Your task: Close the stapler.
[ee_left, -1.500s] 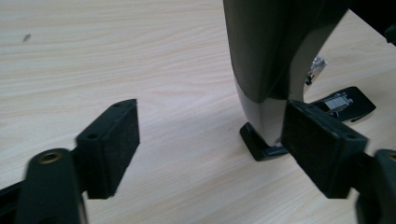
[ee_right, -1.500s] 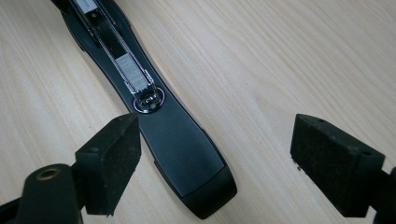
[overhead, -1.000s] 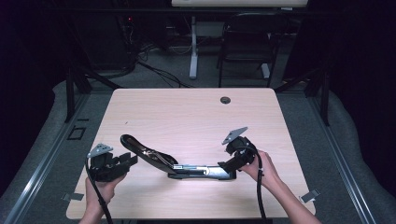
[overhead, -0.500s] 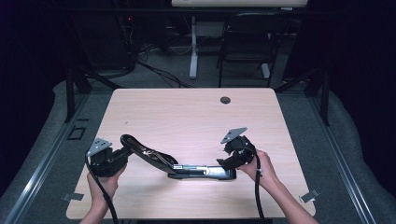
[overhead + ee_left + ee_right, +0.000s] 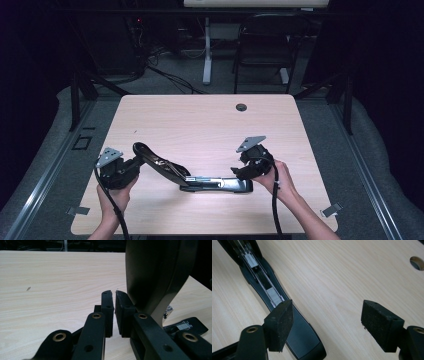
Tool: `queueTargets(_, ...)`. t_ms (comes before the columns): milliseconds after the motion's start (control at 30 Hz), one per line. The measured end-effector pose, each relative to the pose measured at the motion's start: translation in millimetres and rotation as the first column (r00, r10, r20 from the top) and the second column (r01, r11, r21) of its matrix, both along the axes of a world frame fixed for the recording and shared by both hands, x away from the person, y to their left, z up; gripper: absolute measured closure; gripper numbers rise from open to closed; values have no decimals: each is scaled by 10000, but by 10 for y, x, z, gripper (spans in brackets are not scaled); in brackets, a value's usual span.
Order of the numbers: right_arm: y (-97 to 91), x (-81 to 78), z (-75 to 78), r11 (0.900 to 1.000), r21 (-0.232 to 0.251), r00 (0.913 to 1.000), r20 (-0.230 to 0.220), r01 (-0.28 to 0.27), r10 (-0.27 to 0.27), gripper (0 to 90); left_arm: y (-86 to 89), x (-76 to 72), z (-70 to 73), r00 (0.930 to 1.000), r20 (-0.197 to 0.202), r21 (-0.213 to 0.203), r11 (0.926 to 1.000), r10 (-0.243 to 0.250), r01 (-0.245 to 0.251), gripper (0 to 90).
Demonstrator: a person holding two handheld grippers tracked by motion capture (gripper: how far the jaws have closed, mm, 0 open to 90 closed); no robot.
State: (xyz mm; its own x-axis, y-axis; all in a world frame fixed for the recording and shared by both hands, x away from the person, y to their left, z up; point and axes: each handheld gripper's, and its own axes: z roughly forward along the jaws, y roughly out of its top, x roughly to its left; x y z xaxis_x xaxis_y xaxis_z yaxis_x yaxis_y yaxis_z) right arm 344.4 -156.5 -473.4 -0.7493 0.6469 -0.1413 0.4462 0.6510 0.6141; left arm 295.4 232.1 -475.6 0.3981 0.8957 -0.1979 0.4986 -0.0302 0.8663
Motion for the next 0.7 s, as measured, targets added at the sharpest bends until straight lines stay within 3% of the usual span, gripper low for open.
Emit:
queueTargets(333, 73, -44, 97, 9995, 324, 9993, 359, -58, 46, 430, -40, 13, -1, 9999, -101, -268, 9996, -101, 98, 852)
queueTargets(500, 152, -48, 119, 9973, 646, 9980, 532, -362, 327, 624, -49, 14, 4, 9997, -185, -205, 9996, -189, 185, 855)
queueTargets(700, 276, -62, 144, 9956, 725, 9958, 734, -600, 546, 766, -66, 7, 10, 9998, -109, -89, 9998, -188, 187, 862)
